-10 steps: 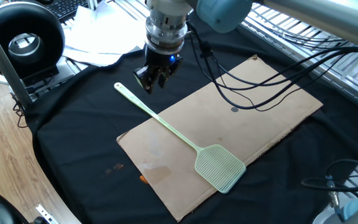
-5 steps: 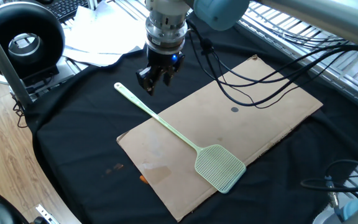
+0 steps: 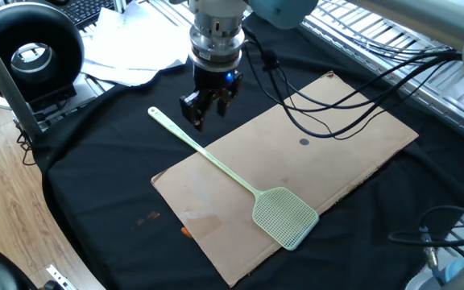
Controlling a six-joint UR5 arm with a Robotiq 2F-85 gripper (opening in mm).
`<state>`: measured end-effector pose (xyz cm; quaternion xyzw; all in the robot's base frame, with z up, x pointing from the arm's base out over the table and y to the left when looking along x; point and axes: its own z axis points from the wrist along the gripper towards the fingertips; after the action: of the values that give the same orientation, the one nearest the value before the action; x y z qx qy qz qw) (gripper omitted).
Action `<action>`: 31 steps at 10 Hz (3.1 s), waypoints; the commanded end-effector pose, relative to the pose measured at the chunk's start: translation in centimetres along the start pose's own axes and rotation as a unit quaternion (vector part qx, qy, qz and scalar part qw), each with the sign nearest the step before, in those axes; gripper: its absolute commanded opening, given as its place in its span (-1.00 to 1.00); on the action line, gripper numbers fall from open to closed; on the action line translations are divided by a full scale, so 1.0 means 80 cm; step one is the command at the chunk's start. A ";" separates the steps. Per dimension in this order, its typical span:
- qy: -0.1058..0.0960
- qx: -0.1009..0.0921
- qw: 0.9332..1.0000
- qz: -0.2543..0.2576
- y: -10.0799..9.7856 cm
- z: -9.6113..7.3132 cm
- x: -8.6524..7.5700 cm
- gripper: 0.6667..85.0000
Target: Swat with a flyswatter
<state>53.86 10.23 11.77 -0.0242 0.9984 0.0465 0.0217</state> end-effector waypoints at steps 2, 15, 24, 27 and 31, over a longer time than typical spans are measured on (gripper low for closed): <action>-0.021 -0.001 1.000 0.008 -0.001 0.038 -0.022 0.36; 0.002 -0.003 1.000 0.013 -0.005 0.115 -0.013 0.28; -0.028 0.006 0.999 0.034 0.005 0.137 -0.042 0.04; -0.034 0.011 0.999 0.027 0.000 0.145 -0.048 0.04; -0.035 0.018 0.999 0.032 -0.005 0.154 -0.050 -0.06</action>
<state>58.11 11.30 0.04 0.0032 0.9980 0.0305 0.0545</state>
